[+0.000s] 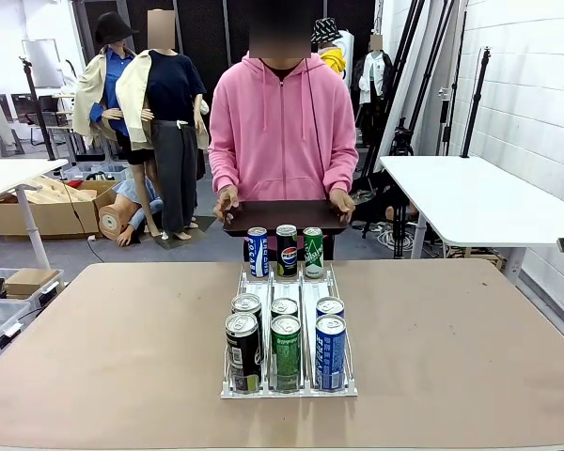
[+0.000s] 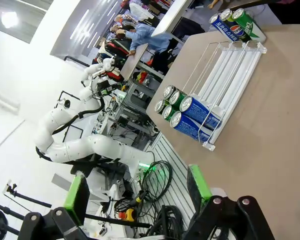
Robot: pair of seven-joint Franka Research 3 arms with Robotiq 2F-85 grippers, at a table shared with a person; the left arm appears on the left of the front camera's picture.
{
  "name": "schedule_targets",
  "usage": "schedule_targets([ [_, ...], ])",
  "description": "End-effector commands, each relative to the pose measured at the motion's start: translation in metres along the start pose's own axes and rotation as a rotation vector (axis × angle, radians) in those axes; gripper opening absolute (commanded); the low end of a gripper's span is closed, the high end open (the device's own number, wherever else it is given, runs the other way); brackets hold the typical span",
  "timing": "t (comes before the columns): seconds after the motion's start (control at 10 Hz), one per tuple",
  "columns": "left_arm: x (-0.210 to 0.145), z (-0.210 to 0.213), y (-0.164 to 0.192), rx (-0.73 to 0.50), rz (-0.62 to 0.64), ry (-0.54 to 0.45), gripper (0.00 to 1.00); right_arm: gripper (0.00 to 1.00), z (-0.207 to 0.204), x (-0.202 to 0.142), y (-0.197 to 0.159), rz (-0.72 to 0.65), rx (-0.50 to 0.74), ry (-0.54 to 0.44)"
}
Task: Retrieve and hand over the desired beverage to the person.
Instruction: Pick up a can of the same type that the person held from the Automatic Can Dispenser.
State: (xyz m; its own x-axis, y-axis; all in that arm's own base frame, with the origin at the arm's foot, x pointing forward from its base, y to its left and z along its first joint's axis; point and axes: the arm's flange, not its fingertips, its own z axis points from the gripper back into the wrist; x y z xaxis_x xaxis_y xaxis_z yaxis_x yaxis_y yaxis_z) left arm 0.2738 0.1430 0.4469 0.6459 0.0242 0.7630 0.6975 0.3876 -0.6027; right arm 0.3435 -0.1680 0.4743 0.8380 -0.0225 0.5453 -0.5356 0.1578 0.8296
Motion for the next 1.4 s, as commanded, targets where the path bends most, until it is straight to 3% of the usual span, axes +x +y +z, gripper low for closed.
schedule_targets([
  [0.0,0.0011,0.0012,-0.0023,-0.009,-0.006,-0.01,1.0,1.0,-0.0002,0.0,0.0,0.0,0.0,0.001],
  [1.3,0.0011,0.0012,-0.0023,-0.009,-0.006,-0.01,1.0,1.0,-0.0002,0.0,0.0,0.0,0.0,0.001],
])
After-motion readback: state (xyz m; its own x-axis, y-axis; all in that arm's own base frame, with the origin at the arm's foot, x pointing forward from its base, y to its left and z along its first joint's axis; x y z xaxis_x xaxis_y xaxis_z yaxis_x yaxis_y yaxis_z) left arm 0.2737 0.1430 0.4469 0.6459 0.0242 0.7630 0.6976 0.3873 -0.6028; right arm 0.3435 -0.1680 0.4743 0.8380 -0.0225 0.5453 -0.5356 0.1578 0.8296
